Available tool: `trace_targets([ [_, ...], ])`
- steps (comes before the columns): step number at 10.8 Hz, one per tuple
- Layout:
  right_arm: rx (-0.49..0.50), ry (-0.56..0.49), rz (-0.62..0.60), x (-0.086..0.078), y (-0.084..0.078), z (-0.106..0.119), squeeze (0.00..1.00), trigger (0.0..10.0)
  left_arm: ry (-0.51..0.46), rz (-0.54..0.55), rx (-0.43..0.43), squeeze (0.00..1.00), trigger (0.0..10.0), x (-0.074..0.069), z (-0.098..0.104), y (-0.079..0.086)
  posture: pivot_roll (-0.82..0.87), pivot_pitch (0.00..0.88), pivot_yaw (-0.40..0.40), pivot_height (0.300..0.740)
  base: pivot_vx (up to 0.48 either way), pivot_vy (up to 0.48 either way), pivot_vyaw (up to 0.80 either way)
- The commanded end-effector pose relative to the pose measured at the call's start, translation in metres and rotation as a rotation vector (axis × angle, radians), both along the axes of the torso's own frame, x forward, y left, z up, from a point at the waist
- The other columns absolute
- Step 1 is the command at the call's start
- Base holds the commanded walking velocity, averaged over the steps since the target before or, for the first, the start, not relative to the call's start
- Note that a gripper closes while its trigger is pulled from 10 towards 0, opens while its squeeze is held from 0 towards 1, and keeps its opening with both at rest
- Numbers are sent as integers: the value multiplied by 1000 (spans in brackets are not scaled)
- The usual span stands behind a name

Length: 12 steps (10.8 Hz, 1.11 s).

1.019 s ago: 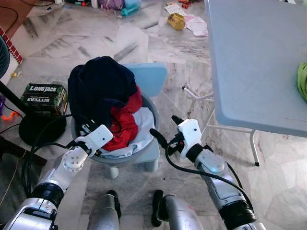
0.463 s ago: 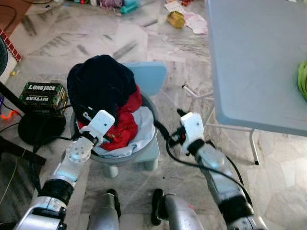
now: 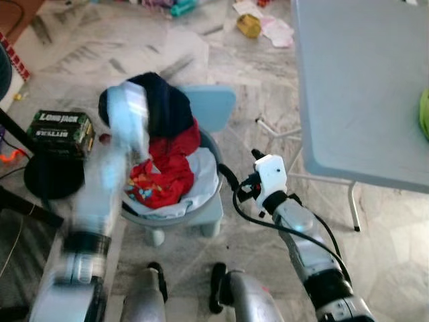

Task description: Hang hanger

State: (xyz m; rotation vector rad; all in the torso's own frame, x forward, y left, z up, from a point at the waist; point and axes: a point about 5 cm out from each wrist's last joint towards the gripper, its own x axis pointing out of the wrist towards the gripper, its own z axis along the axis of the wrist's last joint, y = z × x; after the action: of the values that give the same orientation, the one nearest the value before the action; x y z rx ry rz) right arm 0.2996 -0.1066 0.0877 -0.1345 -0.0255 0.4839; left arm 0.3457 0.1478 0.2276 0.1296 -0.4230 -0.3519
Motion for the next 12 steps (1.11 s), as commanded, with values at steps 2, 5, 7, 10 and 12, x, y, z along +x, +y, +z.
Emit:
trace_targets([
  [2, 1, 13, -22, -1, 0, -6, 0, 10000, -180, -37, -169, 0, 0, -2, 60, -1, 107, 182, -118, 740, 0, 0, 0],
  [5, 16, 5, -57, 0, 1, -8, 0, 10000, -87, 52, -524, 0, 0, -6, 48, 34, 108, 161, -106, 740, 0, 0, 0],
  [7, 8, 7, -68, 2, -3, -9, 0, 10000, 358, 152, -386, 0, 0, -23, -73, 35, 126, 176, -117, 740, 0, 0, 0],
  [10, -6, 0, -54, 3, -1, -9, 0, 10000, 703, 124, -89, 0, 10000, -63, -163, 25, 118, 182, -137, 740, 0, 0, 0],
  [12, -16, -7, -60, 5, -5, -7, 0, 10000, 777, 206, -42, 1000, 10000, -66, -177, 31, 108, 185, -139, 740, 0, 0, 0],
])
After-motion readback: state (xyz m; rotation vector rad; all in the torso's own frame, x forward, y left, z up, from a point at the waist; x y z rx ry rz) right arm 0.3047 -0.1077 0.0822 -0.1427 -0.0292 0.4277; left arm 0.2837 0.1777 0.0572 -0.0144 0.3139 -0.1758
